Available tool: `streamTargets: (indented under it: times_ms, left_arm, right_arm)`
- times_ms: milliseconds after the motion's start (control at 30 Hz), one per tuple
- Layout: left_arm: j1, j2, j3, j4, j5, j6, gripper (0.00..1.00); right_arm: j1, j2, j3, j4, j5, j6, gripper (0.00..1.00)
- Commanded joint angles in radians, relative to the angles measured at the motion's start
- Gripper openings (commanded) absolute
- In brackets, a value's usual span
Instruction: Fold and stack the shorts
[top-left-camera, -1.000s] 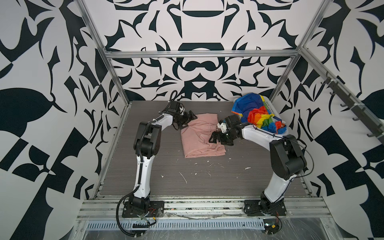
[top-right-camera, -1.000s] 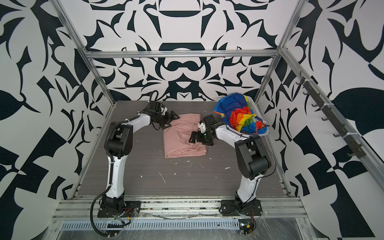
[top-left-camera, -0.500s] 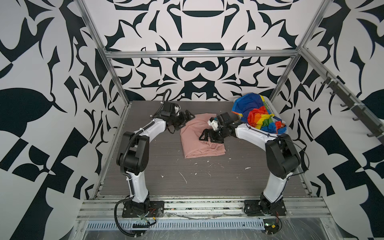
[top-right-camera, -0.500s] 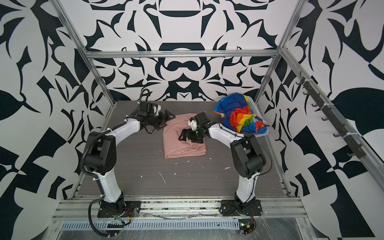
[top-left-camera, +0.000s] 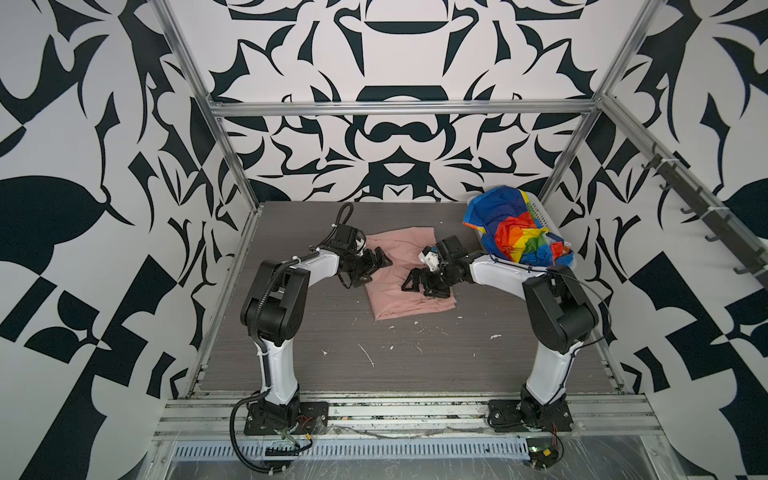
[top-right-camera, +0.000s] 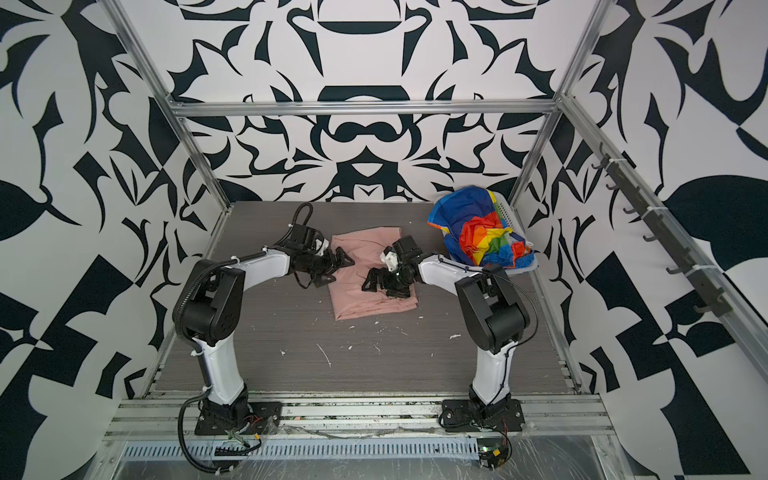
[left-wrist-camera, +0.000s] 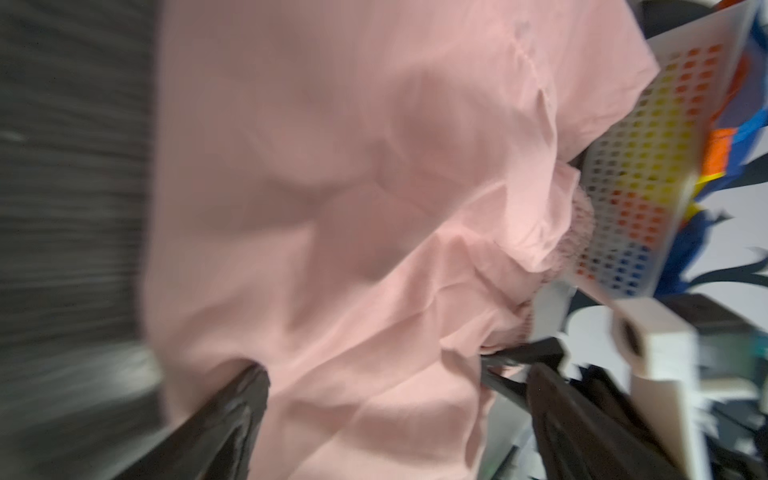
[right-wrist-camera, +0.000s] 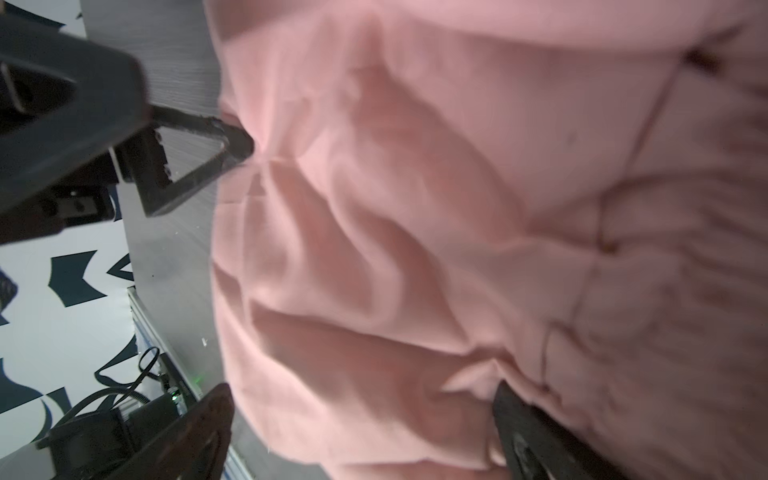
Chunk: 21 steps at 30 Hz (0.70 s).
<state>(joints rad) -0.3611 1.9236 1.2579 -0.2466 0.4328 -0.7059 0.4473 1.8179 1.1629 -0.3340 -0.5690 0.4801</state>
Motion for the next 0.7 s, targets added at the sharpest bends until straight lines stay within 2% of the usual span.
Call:
streamTargets:
  times_ms: [0, 67, 133, 167, 267, 533, 667]
  left_arm:
    - [0.001, -0.099, 0.094, -0.231, -0.22, 0.217, 0.99]
    - [0.001, -0.134, 0.107, -0.266, -0.326, 0.281, 1.0]
    - [0.006, -0.153, 0.079, -0.239, -0.355, 0.302, 0.99]
    - [0.024, -0.144, 0.066, -0.225, -0.318, 0.284, 0.99]
    - [0.094, -0.045, 0.089, -0.246, -0.094, 0.225, 1.0]
    - [0.07, 0.013, 0.031, -0.198, -0.047, 0.218, 0.99]
    - [0.053, 0.045, 0.045, -0.209, -0.039, 0.221, 0.94]
  right_arm:
    - [-0.037, -0.14, 0.049, -0.104, 0.049, -0.039, 1.0]
    - [-0.078, -0.178, 0.053, -0.135, 0.046, -0.045, 1.0]
    - [-0.118, -0.208, 0.034, -0.14, 0.028, -0.047, 1.0]
    - [-0.135, -0.223, 0.02, -0.141, 0.03, -0.047, 1.0]
    - [-0.163, -0.254, -0.009, -0.152, 0.048, -0.058, 1.0]
    - [-0.192, -0.299, -0.071, -0.159, 0.064, -0.082, 1.0]
    - [-0.193, -0.293, -0.08, -0.15, 0.058, -0.081, 1.0]
